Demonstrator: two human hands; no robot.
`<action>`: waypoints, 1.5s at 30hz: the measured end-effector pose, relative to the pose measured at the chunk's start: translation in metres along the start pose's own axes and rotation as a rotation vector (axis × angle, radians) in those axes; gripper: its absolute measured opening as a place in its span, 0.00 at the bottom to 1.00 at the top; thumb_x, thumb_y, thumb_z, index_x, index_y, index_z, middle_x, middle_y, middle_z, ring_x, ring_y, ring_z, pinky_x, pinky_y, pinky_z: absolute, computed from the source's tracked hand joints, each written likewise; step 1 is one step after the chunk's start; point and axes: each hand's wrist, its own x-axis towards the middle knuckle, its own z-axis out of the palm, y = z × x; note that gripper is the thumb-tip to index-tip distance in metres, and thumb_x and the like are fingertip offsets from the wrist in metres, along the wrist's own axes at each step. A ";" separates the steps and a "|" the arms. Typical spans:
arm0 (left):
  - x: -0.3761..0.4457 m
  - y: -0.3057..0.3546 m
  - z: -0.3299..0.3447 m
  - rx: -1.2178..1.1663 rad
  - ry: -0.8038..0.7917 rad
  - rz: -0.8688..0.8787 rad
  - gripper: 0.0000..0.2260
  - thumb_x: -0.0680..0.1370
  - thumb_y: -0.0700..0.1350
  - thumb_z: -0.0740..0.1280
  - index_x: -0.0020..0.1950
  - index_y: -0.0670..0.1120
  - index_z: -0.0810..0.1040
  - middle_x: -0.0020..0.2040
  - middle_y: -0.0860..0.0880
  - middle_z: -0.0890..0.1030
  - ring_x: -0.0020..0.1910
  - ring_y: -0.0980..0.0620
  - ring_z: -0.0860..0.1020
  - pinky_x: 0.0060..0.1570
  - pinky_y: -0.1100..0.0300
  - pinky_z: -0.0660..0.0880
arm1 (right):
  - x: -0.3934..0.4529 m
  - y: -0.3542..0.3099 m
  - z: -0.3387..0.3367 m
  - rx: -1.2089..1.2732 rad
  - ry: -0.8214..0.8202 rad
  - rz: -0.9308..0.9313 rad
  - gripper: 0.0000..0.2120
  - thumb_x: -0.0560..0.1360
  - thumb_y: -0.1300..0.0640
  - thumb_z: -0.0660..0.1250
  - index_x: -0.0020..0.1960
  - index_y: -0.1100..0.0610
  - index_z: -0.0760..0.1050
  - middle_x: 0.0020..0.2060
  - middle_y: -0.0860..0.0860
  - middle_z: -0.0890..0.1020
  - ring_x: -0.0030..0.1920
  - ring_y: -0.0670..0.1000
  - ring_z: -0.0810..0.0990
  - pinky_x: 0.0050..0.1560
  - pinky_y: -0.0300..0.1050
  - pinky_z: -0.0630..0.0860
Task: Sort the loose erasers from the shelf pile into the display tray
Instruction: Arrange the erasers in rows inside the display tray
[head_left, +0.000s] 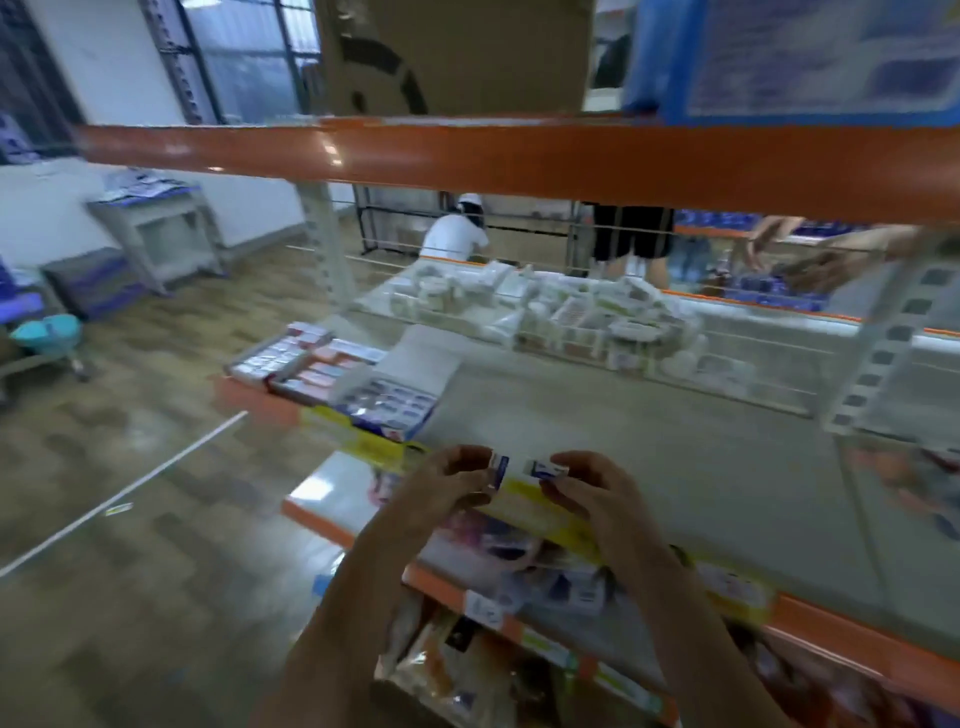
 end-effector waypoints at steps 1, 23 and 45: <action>-0.002 0.005 -0.024 0.063 0.010 0.010 0.08 0.74 0.32 0.66 0.51 0.40 0.77 0.40 0.45 0.80 0.33 0.55 0.79 0.37 0.66 0.78 | 0.004 0.002 0.021 -0.017 -0.010 0.005 0.11 0.74 0.73 0.63 0.44 0.59 0.77 0.39 0.57 0.81 0.36 0.49 0.81 0.38 0.35 0.79; 0.084 0.065 -0.241 0.653 -0.043 0.202 0.09 0.73 0.36 0.71 0.43 0.51 0.79 0.39 0.50 0.81 0.40 0.51 0.79 0.48 0.53 0.78 | 0.128 -0.005 0.195 -0.767 0.080 -0.261 0.08 0.71 0.61 0.70 0.39 0.48 0.75 0.33 0.45 0.79 0.39 0.50 0.78 0.38 0.41 0.72; 0.210 0.100 -0.229 1.063 -0.542 0.410 0.07 0.75 0.48 0.69 0.53 0.55 0.81 0.41 0.61 0.79 0.40 0.69 0.76 0.39 0.76 0.72 | 0.169 0.007 0.218 -0.970 -0.098 -0.009 0.04 0.73 0.52 0.70 0.45 0.49 0.76 0.37 0.40 0.80 0.36 0.35 0.78 0.33 0.26 0.69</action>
